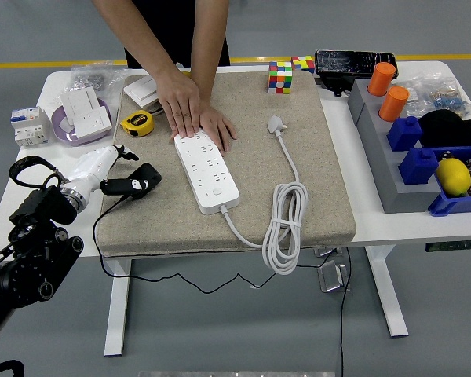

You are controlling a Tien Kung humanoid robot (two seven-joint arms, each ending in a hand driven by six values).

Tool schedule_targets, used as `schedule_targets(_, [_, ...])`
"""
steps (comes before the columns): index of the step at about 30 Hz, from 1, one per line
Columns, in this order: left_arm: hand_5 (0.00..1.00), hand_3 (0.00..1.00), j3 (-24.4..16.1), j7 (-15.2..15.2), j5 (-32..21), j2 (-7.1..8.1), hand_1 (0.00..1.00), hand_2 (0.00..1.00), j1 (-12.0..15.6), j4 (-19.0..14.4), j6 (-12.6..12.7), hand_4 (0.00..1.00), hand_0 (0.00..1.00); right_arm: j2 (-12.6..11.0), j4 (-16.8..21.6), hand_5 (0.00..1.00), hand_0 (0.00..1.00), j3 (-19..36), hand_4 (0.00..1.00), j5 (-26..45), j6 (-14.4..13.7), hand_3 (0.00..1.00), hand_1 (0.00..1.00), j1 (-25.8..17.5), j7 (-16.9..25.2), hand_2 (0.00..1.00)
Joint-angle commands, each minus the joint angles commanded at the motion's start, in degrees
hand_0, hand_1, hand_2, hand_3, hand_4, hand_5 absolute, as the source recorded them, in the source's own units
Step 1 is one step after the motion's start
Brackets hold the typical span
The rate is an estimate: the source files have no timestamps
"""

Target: Pick up the plug,place it near the board,insert it into the board,press the button

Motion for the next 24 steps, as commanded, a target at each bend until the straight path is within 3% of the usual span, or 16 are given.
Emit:
schedule_targets(6, [0.674,0.740,-1.4,-0.3,-1.7,-0.08,0.835,0.777,0.4,-1.4,0.1,0.998,0.790,0.1,0.0,0.998,0.981,0.1,0.998,-0.1,0.0,0.823,0.875,-0.1,0.0,0.813])
schedule_targets(7, [0.908,0.801,-2.2,-0.4,-2.6,-0.17,0.900,0.838,0.6,-2.1,0.1,0.998,0.851,0.2,0.0,0.998,0.981,0.2,0.998,-0.1,0.0,0.823,0.875,0.0,-0.1,0.813])
schedule_targets(10, [0.908,0.801,-5.0,-0.5,-5.7,-0.70,0.900,0.838,1.5,-4.7,0.3,0.998,0.851,0.2,0.0,0.998,0.981,0.4,0.998,-0.2,0.0,0.823,0.875,0.0,-0.1,0.813])
schedule_targets(12, [0.908,0.801,-7.9,-0.3,-9.3,-1.46,0.900,0.838,2.7,-7.9,0.5,0.998,0.851,0.3,0.0,0.998,0.981,0.4,0.998,-0.2,0.0,0.823,0.875,-0.1,-0.1,0.813])
schedule_targets(13, [0.998,0.904,-9.2,-0.2,-11.1,-1.79,0.976,0.926,3.3,-9.4,0.6,0.998,0.923,0.4,0.1,0.998,0.981,0.5,0.998,-0.3,0.0,0.824,0.875,-0.1,-0.1,0.814])
schedule_targets(16, [0.998,0.904,-13.4,0.1,-17.3,-2.72,0.976,0.926,5.4,-14.8,0.1,0.998,0.923,0.5,0.1,0.998,0.981,0.7,0.998,-0.5,0.1,0.824,0.875,-0.3,-0.1,0.814])
schedule_targets(18, [0.998,0.904,-15.8,0.9,-20.5,-2.98,0.976,0.926,6.9,-18.3,-1.6,0.998,0.923,0.5,0.2,0.998,0.981,0.9,0.998,-0.6,0.1,0.824,0.875,-0.4,0.0,0.814])
schedule_targets(19, [0.998,0.972,-17.3,1.6,-22.2,-3.20,0.998,0.984,8.1,-20.4,-2.8,0.998,0.998,0.5,0.2,0.998,0.979,1.0,0.998,-0.7,0.1,0.824,0.875,-0.4,0.0,0.814])
schedule_targets(24, [0.998,0.972,-22.9,3.1,-30.2,-4.94,0.998,0.984,12.1,-27.7,-5.5,0.998,0.998,0.6,0.3,0.998,0.979,1.4,0.998,-1.0,0.2,0.824,0.875,-0.7,0.0,0.814])
